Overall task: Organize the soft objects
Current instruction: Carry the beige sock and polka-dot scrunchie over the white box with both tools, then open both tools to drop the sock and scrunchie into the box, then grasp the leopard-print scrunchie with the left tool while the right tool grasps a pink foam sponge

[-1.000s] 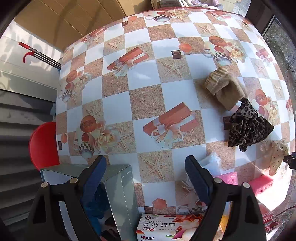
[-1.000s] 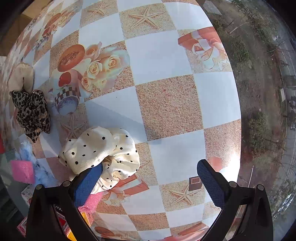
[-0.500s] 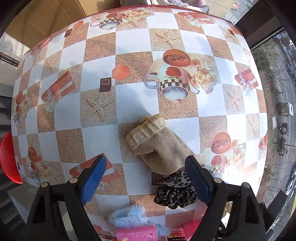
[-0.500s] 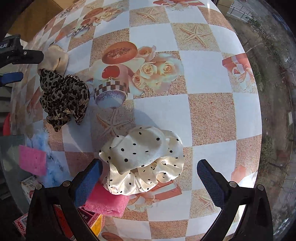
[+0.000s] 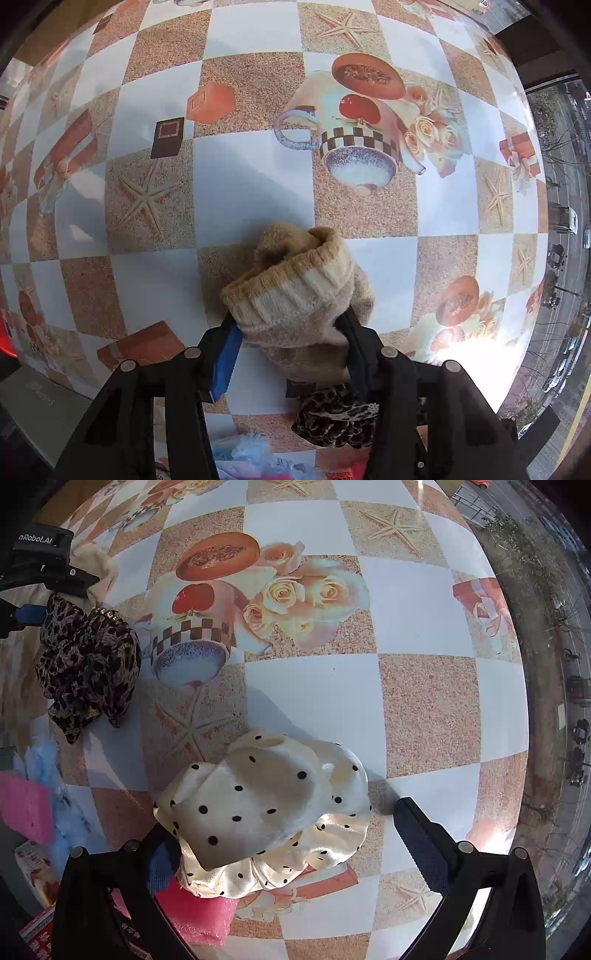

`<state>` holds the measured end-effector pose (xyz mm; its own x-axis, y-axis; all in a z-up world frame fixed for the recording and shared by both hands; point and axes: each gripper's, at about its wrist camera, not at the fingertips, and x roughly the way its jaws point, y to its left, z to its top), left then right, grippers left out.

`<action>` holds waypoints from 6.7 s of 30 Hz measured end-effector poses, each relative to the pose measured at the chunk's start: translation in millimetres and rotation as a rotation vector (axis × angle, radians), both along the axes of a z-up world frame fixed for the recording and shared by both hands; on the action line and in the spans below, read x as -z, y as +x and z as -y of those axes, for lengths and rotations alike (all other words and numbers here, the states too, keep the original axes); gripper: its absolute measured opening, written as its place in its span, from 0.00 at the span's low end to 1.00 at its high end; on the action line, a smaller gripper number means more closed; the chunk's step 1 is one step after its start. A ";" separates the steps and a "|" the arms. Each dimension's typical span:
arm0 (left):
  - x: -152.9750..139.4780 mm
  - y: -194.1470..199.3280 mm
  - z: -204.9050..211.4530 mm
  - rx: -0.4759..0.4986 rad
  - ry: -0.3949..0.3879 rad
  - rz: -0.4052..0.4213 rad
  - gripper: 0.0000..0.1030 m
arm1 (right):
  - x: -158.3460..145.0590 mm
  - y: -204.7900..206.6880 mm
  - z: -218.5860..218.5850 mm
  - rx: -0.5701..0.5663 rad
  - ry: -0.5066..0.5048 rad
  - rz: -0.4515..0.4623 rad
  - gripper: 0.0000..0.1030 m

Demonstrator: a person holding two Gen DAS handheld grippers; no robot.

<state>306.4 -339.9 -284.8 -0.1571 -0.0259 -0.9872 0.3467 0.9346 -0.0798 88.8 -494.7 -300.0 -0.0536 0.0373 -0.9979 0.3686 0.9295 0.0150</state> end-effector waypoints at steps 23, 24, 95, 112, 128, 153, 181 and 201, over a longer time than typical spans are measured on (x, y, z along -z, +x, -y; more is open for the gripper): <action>-146.8 -152.3 -87.6 0.222 -0.053 0.309 0.18 | -70.7 -80.7 -2.4 0.198 0.199 0.193 0.28; -149.8 -165.2 -94.0 0.235 -0.052 0.313 0.18 | -72.6 -86.8 -6.2 0.202 0.199 0.191 0.28; -162.3 -258.1 -406.7 -0.042 -0.009 0.388 0.18 | -191.4 -7.8 -433.1 -0.501 0.255 0.246 0.28; -155.7 -255.7 -409.5 -0.049 -0.001 0.366 0.18 | -185.3 -5.6 -435.0 -0.500 0.266 0.230 0.28; -146.7 -256.0 -412.0 -0.055 0.003 0.345 0.33 | -180.4 2.3 -438.8 -0.508 0.261 0.238 0.29; -178.5 -232.7 -402.8 -0.113 -0.140 0.365 1.00 | -191.0 -6.2 -367.3 -0.241 0.238 0.288 0.99; -79.0 -168.9 -118.7 0.452 0.013 0.171 1.00 | -152.0 -102.5 -45.3 0.429 0.193 0.199 0.99; -96.5 -65.8 -90.0 0.226 0.060 0.271 1.00 | 1.2 -46.6 -45.0 0.420 0.598 -0.111 0.99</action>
